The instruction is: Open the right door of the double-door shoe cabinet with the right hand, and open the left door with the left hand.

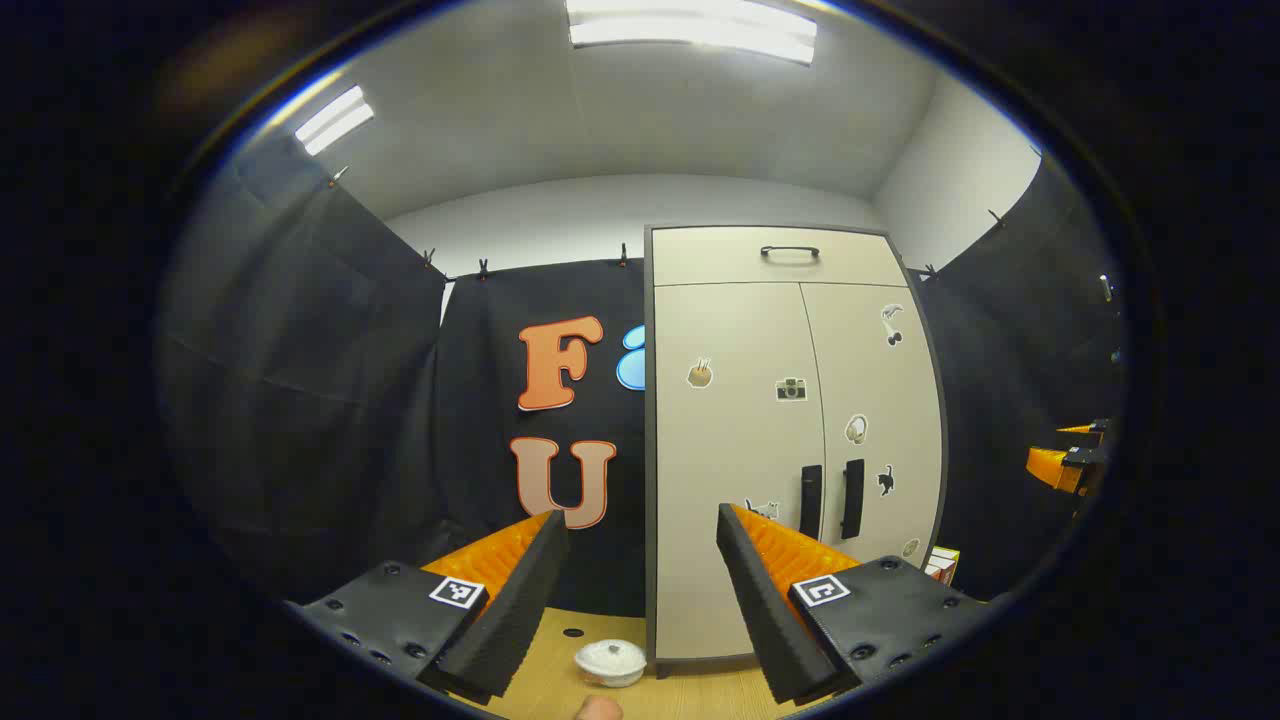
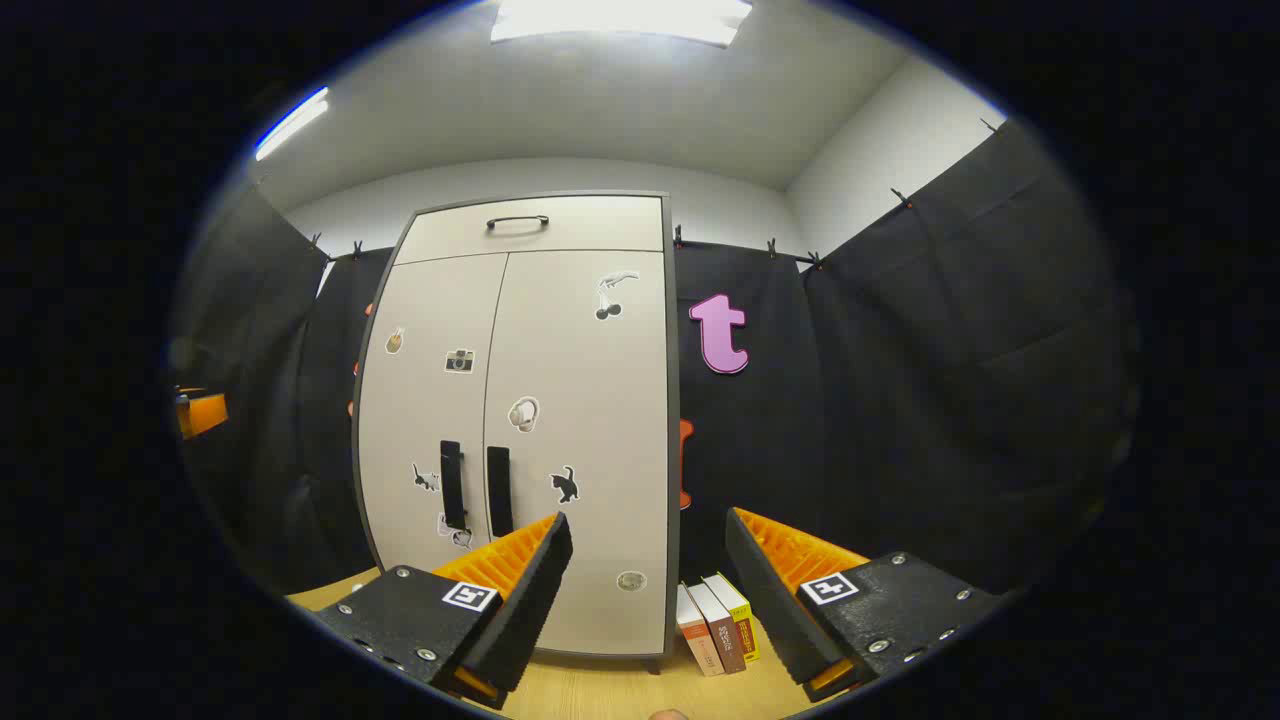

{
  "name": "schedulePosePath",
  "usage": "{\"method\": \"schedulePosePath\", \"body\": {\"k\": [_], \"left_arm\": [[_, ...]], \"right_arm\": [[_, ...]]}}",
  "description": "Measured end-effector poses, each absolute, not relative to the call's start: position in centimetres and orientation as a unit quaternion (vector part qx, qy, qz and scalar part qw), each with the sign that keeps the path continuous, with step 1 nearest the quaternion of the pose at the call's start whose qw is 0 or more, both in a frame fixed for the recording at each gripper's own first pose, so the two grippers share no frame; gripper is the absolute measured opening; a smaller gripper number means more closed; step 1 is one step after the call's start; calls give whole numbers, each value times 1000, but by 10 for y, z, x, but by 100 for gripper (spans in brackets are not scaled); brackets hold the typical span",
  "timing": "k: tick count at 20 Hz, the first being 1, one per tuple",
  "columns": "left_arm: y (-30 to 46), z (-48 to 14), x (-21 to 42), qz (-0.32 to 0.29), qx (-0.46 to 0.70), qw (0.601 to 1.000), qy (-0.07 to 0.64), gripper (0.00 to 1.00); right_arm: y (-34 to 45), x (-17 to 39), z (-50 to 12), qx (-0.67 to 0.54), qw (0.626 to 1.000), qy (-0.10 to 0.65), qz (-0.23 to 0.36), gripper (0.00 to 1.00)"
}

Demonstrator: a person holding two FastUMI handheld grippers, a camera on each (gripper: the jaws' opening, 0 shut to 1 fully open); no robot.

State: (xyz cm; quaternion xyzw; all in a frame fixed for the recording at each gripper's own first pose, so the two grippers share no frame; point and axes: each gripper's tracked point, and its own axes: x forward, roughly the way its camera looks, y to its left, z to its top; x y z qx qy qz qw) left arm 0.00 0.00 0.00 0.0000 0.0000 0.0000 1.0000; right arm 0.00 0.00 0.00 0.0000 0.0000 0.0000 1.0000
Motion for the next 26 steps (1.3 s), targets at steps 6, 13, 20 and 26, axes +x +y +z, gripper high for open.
{"method": "schedulePosePath", "body": {"k": [6,13,20,26], "left_arm": [[-2,0,3,0,3,1000,2,95],[-5,3,3,0,8,1000,1,96],[-6,2,4,-2,7,1000,4,96],[-3,-3,3,-4,3,1000,8,96]], "right_arm": [[-3,2,-5,1,1000,4,-1,94],[-7,2,-2,3,1000,1,-3,94],[-9,2,-6,4,1000,6,-5,94],[4,6,-6,1,1000,7,0,94]]}}
